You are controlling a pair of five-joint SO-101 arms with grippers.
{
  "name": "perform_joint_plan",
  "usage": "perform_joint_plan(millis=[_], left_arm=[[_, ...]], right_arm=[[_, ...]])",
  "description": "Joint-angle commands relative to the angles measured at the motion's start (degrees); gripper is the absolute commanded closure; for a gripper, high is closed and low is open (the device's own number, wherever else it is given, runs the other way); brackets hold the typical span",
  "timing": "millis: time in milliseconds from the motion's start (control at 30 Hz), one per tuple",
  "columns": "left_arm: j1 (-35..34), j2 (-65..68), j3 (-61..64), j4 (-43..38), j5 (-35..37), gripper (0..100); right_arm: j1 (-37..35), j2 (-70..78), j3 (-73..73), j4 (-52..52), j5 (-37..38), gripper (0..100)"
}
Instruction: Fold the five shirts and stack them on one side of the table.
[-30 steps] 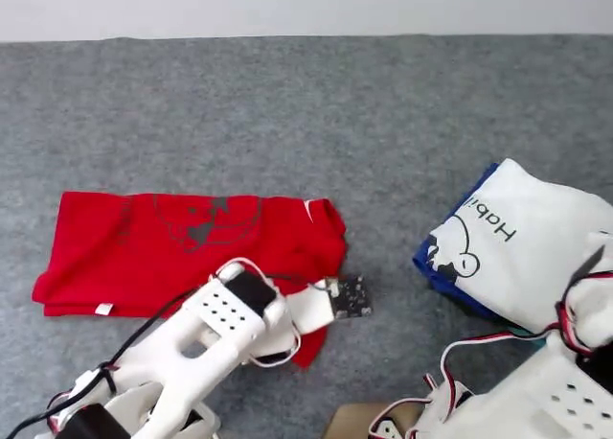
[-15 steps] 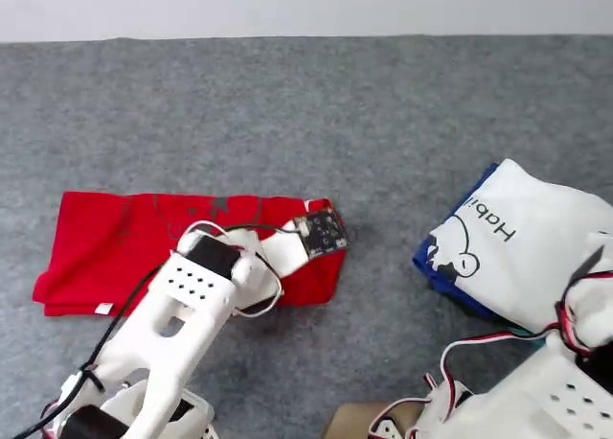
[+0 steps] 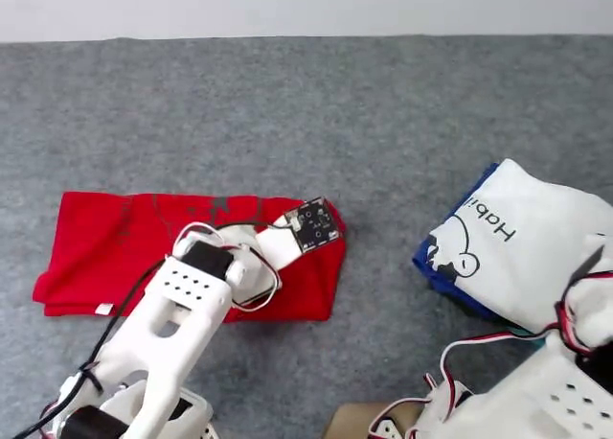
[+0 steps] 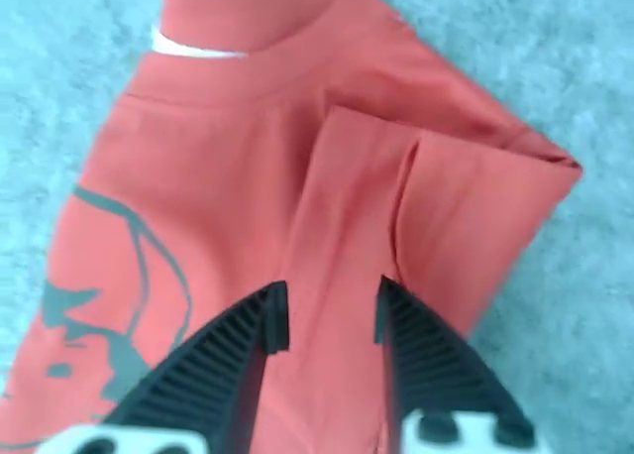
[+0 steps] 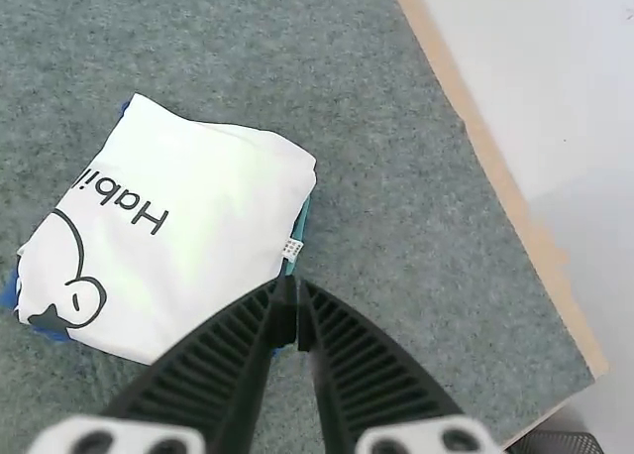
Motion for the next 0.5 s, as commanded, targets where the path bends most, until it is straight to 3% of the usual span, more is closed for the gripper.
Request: perform_joint_plan(millis=[0, 467], left_arm=[[-0.2, -0.9, 0.7, -1.5, 0.4, 85], [-2.3, -1.5, -3.8, 1.1, 0.5, 85]], right_arm=[[0.7, -1.3, -0.3, 2.3, 0.5, 99.0], [0.7, -1.4, -0.3, 2.3, 0.5, 99.0]])
